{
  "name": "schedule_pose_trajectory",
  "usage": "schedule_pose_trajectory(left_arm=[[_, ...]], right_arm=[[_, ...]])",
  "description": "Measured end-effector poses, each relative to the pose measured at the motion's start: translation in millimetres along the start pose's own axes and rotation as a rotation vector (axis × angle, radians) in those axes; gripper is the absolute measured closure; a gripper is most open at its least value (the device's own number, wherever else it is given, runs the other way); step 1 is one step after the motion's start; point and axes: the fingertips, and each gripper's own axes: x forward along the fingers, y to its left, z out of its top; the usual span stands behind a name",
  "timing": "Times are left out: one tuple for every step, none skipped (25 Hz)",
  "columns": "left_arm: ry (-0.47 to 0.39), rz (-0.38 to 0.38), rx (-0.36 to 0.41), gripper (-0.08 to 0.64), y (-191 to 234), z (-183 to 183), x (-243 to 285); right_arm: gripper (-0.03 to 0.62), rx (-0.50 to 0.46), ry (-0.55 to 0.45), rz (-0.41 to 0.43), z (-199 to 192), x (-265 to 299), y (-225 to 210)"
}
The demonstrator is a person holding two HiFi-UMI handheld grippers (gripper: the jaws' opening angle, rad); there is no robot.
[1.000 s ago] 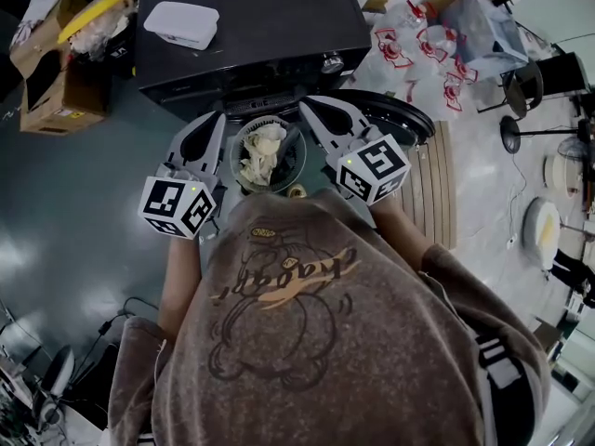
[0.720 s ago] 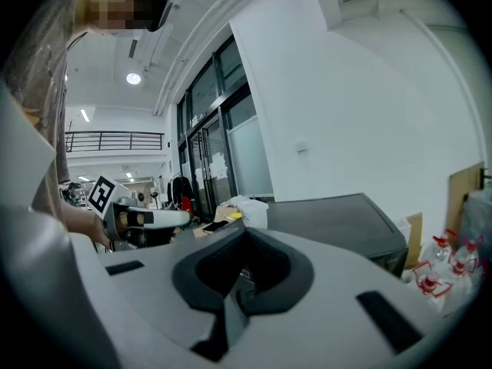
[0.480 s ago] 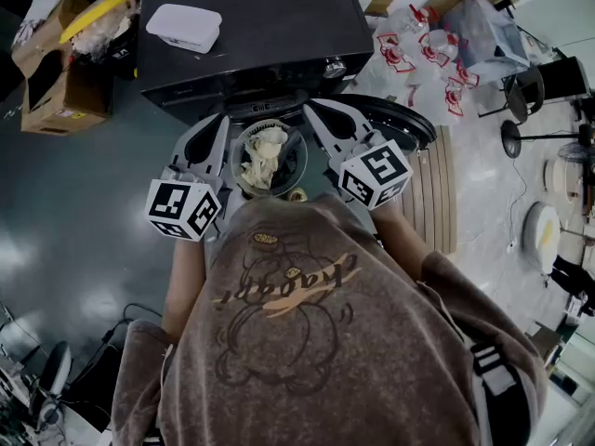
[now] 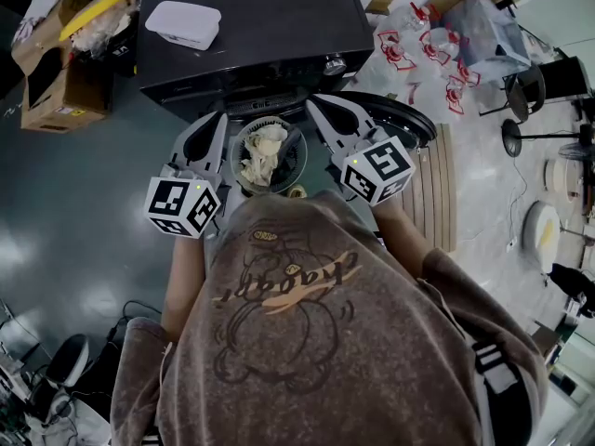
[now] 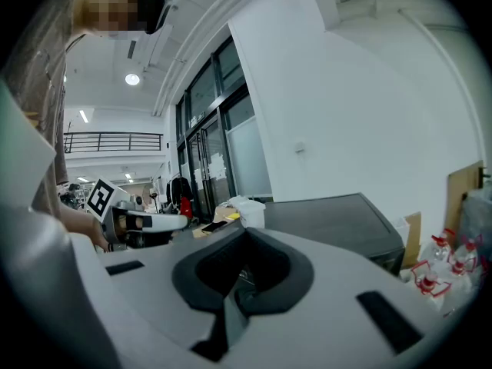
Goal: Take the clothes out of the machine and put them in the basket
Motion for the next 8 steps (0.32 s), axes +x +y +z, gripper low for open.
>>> schedule_pose_trajectory(left_arm=[[0.002, 0.001, 0.001, 0.554, -0.3, -0.4, -0.4], [0.003, 0.002, 0.002, 0.554, -0.8, -1.0, -0.8], [0.004, 0.002, 0.003, 0.554, -1.5, -1.8, -1.1], [0.005, 0.003, 0.003, 0.554, -2.4, -2.7, -1.4], [0.006, 0.003, 0.003, 0.554, -3.3, -3.6, -1.6], [0.007, 0.004, 0.003, 0.554, -4.0, -4.5, -1.9], [0.009, 0.004, 0.003, 0.554, -4.7, -5.4, -2.2], [0.010, 0.005, 0.003, 0.554, -5.3, -6.4, -2.6]], right_arm=[[0.597, 0.000, 0.001, 0.000, -0.1, -0.3, 0.0], [0.597, 0.001, 0.001, 0.000, -0.4, -0.8, 0.1], [0.597, 0.001, 0.000, -0.001, -0.8, -1.6, -0.1], [0.597, 0.001, 0.000, -0.002, -1.3, -2.5, -0.4], [0.597, 0.000, 0.000, -0.003, -1.8, -3.5, -0.9], [0.597, 0.000, 0.001, -0.004, -2.2, -4.3, -1.4], [0.597, -0.001, 0.002, -0.005, -2.7, -5.2, -1.9], [0.597, -0.001, 0.003, -0.006, -3.2, -6.1, -2.2]])
